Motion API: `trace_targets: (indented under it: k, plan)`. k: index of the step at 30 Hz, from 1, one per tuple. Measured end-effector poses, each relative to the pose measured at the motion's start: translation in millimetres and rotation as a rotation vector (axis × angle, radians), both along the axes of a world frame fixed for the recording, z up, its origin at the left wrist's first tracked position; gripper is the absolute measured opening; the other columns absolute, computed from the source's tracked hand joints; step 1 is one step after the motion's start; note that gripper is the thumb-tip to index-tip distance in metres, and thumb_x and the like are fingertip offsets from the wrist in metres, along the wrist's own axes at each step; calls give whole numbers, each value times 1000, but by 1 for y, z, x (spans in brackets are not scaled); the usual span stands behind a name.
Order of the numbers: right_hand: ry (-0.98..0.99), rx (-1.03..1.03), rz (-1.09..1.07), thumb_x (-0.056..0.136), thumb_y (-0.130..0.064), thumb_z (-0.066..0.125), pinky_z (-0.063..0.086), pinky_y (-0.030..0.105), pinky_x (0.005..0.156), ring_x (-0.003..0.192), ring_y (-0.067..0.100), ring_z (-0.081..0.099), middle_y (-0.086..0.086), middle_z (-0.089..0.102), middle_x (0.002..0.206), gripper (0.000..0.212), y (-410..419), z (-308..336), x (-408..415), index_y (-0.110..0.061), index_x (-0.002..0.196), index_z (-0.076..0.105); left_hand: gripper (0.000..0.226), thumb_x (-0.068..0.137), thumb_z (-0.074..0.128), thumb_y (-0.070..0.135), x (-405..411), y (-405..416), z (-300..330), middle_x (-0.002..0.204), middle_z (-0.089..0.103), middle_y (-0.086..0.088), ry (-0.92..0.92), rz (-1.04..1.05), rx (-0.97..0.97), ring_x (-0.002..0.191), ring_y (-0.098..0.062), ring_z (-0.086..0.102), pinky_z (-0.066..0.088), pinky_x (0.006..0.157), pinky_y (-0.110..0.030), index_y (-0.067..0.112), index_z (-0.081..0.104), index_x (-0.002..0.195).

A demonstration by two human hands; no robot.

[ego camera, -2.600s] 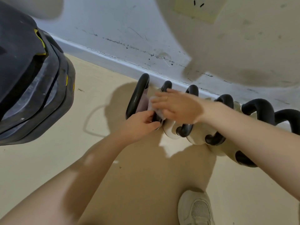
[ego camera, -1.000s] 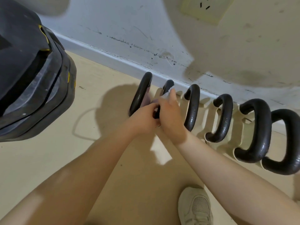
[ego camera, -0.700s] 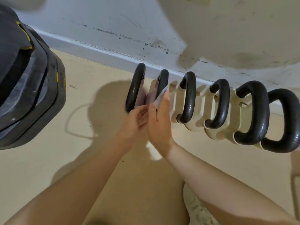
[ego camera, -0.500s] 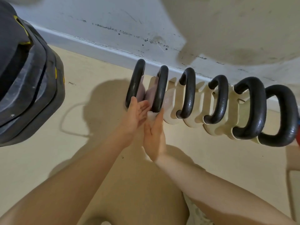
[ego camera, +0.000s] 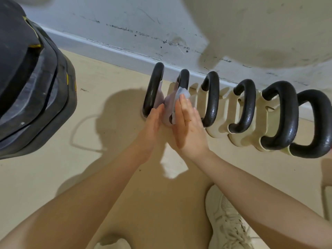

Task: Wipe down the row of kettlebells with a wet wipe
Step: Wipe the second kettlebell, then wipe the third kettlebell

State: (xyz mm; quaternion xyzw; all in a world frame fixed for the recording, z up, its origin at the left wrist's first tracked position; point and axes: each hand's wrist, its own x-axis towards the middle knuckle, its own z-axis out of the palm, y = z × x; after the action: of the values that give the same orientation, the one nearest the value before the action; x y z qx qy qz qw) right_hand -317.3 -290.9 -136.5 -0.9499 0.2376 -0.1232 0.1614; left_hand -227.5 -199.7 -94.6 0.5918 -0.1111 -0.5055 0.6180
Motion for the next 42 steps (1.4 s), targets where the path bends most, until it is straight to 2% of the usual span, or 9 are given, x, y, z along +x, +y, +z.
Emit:
trace_targets:
  k: [3,8,14,20,23,27,30,36,42]
  plan:
    - [5,-273,151,86,3,38,-1,31,115,139,24,15,10,31,151,58,-15,-3,-5,-5,142,29,34,100,10,31,-1,-1,10,112,47,30,-70,-12,-27,95,27,47,36,78,6,42,36,118]
    - [22,-654,430,91,0,39,14,37,114,128,24,46,10,59,130,37,-26,-15,0,-3,121,60,43,100,9,34,5,2,10,130,44,19,-152,27,-29,117,12,42,27,105,-8,28,33,135]
    - [80,-760,562,95,0,33,26,40,112,124,26,52,12,60,128,37,-38,-13,2,-1,120,61,50,100,7,34,8,8,12,120,55,10,-266,102,6,107,6,55,37,98,-8,21,47,127]
    - [283,-978,783,69,-18,69,27,35,109,101,19,67,1,75,91,18,-32,-15,6,-16,85,77,55,99,9,42,12,13,19,123,56,8,-302,173,53,118,-3,51,32,108,-22,20,53,124]
    - [207,-759,700,74,-4,58,35,36,100,73,23,67,2,69,66,19,-12,-13,10,-14,63,70,52,96,10,46,16,10,29,122,59,8,-355,190,62,121,-7,51,34,105,-24,33,58,109]
    - [-35,-32,495,77,3,33,53,38,74,78,31,64,15,67,80,37,8,33,18,-1,89,68,51,100,13,37,25,-5,51,120,61,1,-388,284,96,111,-9,55,39,96,-24,25,61,108]
    - [-68,354,203,89,0,42,38,18,79,96,19,57,11,63,108,33,-24,84,23,-7,117,60,40,99,24,32,22,-21,60,115,63,-3,-430,328,73,103,-7,58,44,93,-26,21,63,102]
    - [-273,777,-457,87,-14,61,38,25,97,111,10,49,-4,53,121,57,-116,109,12,-12,138,37,19,88,44,26,-5,-63,48,95,63,8,-451,231,140,92,-13,61,47,95,-31,31,61,95]
    - [-387,901,-677,95,-11,43,51,31,73,85,22,59,4,62,91,15,-171,95,8,-16,94,57,34,91,50,36,-19,-113,45,101,62,4,-469,-142,375,92,-12,56,42,87,-25,21,52,122]
